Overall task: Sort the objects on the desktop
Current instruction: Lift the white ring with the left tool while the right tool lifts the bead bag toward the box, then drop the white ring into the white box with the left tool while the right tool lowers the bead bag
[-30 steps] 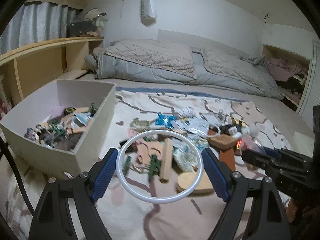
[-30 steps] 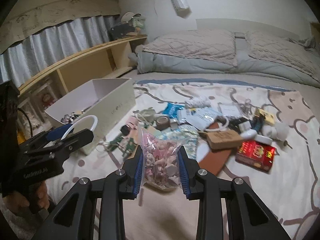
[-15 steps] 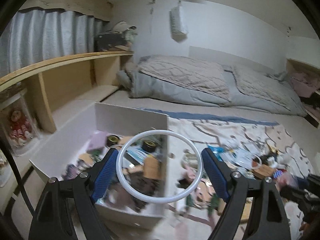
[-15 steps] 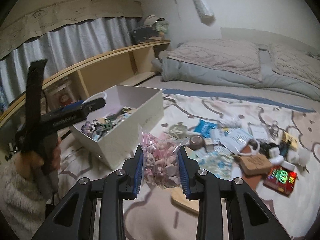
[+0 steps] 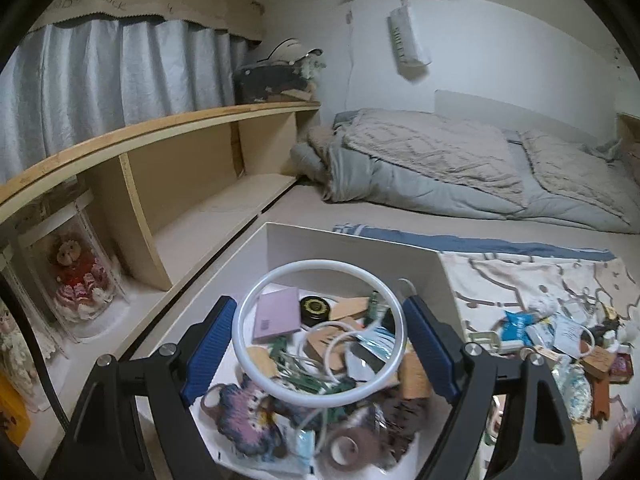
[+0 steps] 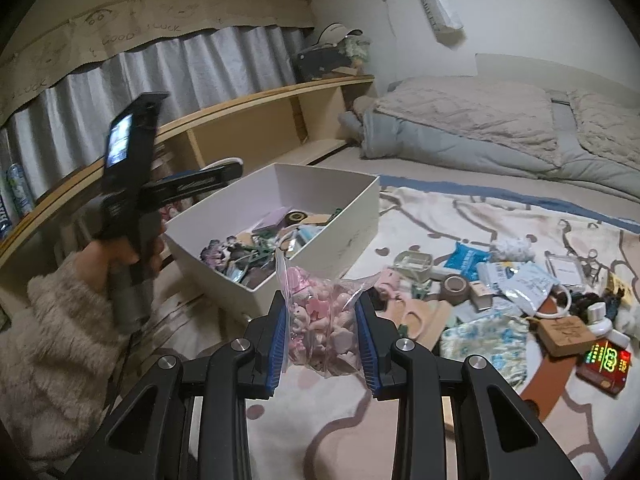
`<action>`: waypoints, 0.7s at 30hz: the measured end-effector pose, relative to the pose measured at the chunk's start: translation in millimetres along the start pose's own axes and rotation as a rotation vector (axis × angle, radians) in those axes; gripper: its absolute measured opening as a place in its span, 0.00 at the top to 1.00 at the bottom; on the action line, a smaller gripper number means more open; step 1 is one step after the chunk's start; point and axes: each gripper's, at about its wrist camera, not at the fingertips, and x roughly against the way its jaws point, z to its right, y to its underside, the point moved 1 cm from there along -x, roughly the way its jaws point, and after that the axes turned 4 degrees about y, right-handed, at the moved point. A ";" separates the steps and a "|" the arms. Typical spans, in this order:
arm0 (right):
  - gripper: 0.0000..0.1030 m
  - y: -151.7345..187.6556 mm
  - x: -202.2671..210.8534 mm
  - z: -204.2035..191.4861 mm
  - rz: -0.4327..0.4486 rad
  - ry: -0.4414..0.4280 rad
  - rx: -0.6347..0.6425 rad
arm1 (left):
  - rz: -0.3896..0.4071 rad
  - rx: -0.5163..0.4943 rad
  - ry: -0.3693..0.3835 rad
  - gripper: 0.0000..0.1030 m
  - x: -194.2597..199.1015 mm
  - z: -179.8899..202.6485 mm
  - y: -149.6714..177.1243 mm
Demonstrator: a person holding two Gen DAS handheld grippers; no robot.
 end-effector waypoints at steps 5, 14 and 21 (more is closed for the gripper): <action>0.68 0.4 0.7 -7.0 -0.005 -0.006 0.010 | -0.049 0.031 -0.012 0.18 -27.5 -10.0 -8.5; 0.68 -10.9 -2.7 -11.6 0.003 -0.011 0.015 | -0.146 0.075 -0.027 0.18 -67.7 -24.4 -9.0; 0.68 -29.2 -16.9 -22.8 0.009 -0.024 0.046 | -0.188 0.101 -0.017 0.18 -77.7 -29.8 -11.3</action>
